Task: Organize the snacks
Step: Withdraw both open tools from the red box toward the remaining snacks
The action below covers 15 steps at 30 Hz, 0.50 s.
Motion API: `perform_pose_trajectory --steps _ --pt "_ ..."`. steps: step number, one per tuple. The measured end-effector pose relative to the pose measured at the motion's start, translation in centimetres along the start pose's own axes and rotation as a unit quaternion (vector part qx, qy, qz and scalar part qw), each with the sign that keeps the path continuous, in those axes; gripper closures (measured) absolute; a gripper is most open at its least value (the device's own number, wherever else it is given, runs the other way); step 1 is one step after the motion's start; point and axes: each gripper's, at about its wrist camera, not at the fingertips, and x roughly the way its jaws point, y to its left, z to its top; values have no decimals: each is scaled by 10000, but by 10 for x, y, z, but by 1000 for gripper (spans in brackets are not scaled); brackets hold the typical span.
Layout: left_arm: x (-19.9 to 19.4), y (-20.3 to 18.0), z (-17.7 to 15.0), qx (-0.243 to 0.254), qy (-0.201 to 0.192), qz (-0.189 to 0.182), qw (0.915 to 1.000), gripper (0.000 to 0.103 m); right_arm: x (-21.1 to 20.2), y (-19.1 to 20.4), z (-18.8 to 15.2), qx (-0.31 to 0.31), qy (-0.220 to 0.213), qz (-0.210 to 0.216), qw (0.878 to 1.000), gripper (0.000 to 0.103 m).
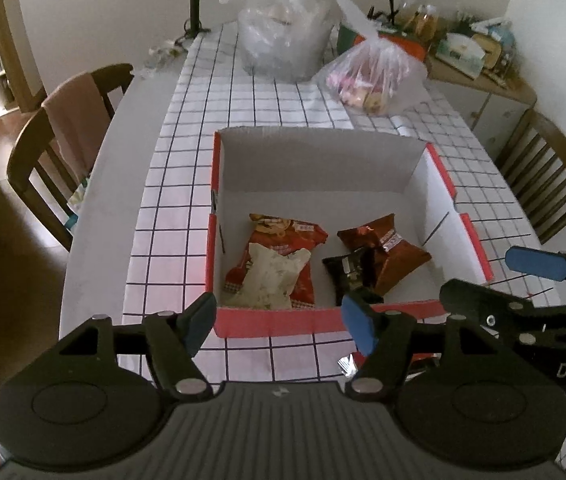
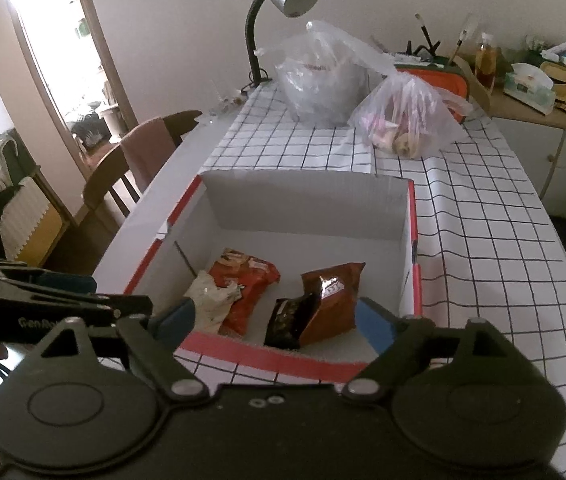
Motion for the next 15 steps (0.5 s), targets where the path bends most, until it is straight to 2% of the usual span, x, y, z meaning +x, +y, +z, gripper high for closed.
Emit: perform_pose_trajectory --steps 6,15 --pt "-23 -3 -18 71 -229 -28 9997 29 -23 7 -14 13 -162 132 9998 7" --pt "-52 -6 -54 246 -441 -188 9985 25 -53 18 -45 -18 -288 233 9993 3"
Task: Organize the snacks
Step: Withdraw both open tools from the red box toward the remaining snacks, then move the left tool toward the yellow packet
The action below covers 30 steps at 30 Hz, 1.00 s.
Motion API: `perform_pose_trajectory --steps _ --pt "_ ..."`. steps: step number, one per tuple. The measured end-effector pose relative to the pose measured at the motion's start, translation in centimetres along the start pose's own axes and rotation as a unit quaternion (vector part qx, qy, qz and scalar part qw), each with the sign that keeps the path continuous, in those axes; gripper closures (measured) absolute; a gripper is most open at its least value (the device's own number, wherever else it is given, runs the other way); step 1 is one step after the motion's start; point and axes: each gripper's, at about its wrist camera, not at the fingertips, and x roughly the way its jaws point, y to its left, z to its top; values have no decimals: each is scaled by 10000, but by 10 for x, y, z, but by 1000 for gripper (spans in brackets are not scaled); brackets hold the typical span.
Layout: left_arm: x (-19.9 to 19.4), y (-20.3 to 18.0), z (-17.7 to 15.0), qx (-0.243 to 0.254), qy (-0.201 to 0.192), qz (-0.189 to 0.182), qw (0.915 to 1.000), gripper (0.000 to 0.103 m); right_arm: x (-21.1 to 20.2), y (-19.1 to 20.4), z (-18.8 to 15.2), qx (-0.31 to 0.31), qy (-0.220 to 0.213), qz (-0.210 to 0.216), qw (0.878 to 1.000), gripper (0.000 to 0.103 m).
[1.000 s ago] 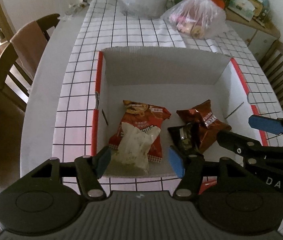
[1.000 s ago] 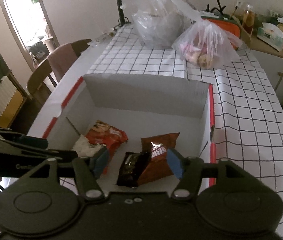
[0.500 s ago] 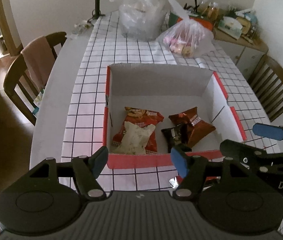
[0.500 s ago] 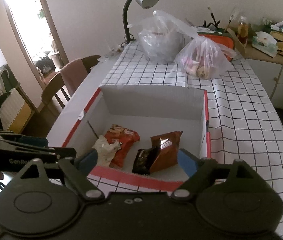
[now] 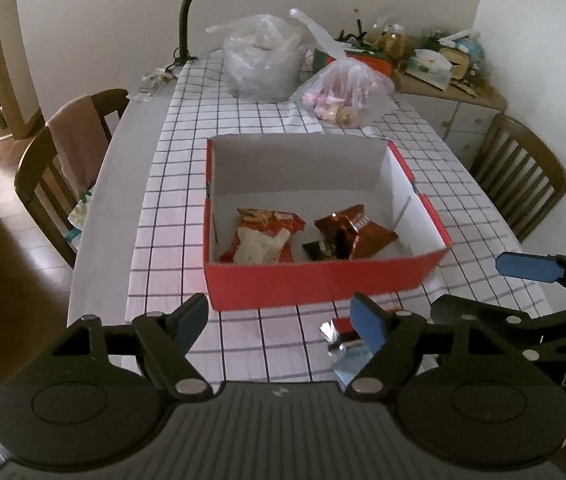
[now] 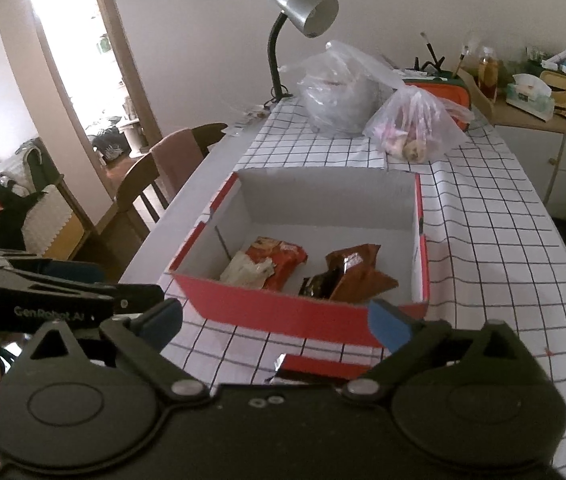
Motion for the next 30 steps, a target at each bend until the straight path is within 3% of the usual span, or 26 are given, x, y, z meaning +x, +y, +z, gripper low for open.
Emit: perform_pose_trajectory --steps 10,18,30 --pt "-20 1 -47 124 4 -331 9994 19 -27 5 -37 150 -41 50 9999 1" --pt "-12 1 -92 155 440 -641 9969 4 -29 -1 -73 347 147 -103 9992 1" --pt "27 -17 -150 24 1408 -549 9885 4 -10 -12 -114 614 658 -407 9951 1"
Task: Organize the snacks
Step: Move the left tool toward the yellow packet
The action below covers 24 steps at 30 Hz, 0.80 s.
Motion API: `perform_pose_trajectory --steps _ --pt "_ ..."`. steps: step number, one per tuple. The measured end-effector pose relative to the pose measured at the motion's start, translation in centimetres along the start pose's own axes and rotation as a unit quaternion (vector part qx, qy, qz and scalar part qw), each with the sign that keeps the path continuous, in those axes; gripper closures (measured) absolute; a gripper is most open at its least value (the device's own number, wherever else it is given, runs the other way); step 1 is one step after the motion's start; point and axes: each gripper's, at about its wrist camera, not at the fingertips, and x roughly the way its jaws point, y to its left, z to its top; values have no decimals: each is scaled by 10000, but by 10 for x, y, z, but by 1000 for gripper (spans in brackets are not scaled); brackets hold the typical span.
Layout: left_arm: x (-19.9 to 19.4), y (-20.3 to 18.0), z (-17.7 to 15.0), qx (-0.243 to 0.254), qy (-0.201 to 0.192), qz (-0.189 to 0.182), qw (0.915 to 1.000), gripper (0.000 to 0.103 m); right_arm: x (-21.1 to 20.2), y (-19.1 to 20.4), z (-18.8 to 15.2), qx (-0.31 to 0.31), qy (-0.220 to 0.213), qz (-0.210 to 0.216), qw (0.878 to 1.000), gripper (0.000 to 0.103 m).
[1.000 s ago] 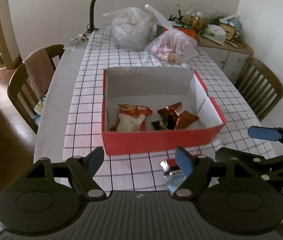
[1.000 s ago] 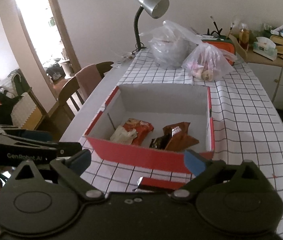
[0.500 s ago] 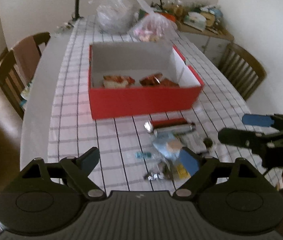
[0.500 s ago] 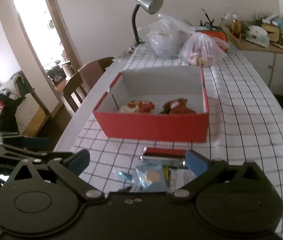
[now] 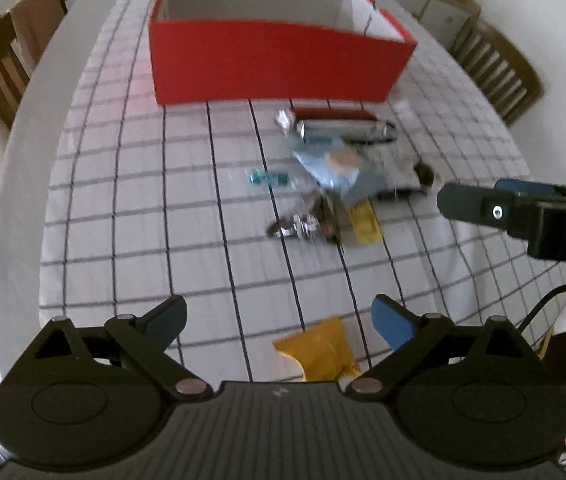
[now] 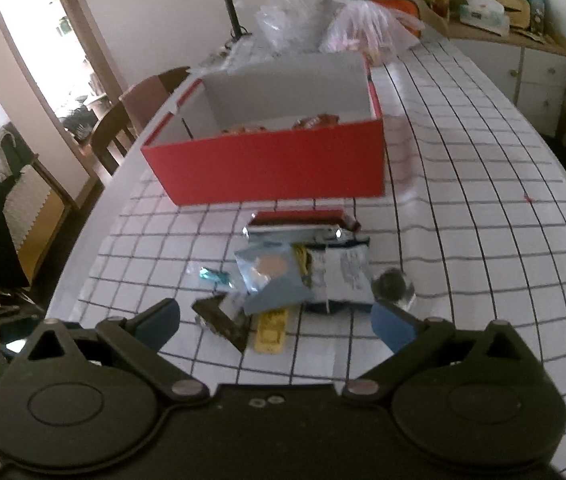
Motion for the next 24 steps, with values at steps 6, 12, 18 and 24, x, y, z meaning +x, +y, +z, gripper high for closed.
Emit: perform_pose_trajectory --steps 6,12,18,24 --pt "13 -11 -10 -16 222 104 9997 4 5 -6 -8 78 192 -139 9997 1" --pt "27 -17 -18 -243 432 317 9983 4 13 -17 -6 -44 373 -180 9991 1" --pt "33 -25 -27 -492 422 590 9962 5 23 -32 -2 -196 472 -116 9986 3" --pt "38 -37 -33 -568 384 867 9939 8 31 -46 -1 -395 465 -134 9980 4"
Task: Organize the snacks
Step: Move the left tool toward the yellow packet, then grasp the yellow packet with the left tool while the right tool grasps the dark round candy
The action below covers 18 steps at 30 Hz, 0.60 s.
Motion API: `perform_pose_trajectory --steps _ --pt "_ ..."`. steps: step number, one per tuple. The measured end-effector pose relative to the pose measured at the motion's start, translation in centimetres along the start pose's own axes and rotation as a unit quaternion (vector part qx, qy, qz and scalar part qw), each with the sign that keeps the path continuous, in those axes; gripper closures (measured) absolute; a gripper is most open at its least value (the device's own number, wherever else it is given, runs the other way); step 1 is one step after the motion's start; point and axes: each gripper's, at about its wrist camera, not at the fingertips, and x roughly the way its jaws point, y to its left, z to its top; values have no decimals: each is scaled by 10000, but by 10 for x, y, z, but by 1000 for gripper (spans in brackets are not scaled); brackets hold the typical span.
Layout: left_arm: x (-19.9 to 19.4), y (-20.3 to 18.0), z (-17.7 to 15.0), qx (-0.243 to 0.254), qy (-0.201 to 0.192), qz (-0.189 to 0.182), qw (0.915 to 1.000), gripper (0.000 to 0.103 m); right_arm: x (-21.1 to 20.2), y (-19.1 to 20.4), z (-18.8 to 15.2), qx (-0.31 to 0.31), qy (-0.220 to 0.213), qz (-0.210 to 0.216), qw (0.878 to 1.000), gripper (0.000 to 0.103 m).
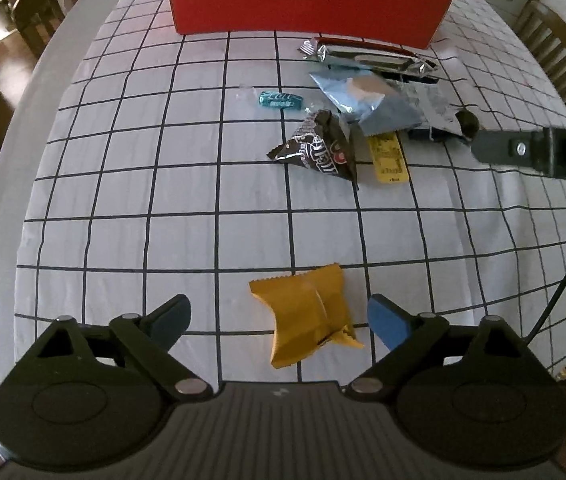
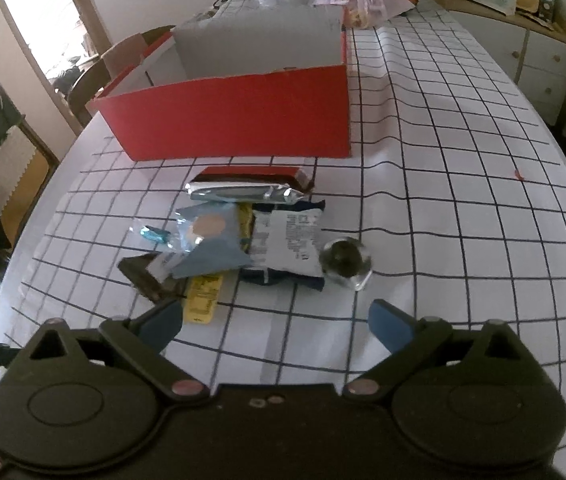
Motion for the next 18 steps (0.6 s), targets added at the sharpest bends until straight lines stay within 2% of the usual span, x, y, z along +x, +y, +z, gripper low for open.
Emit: perform_pose_trajectory --steps 7,11,13,18 --pt "4 -7 -5 -132 -1 206 9997 24 12 -25 11 18 -72 -223 9997 10" --pt "6 -11 -8 -92 -30 330 9994 30 26 -33 15 -475 -25 -299 9984 24" --pt "6 -12 -8 -86 -54 393 9992 33 34 -36 14 -725 48 -376 9966 27" --pt "7 -12 -9 -160 -83 457 9988 37 47 -45 19 -978 147 -353 9945 40"
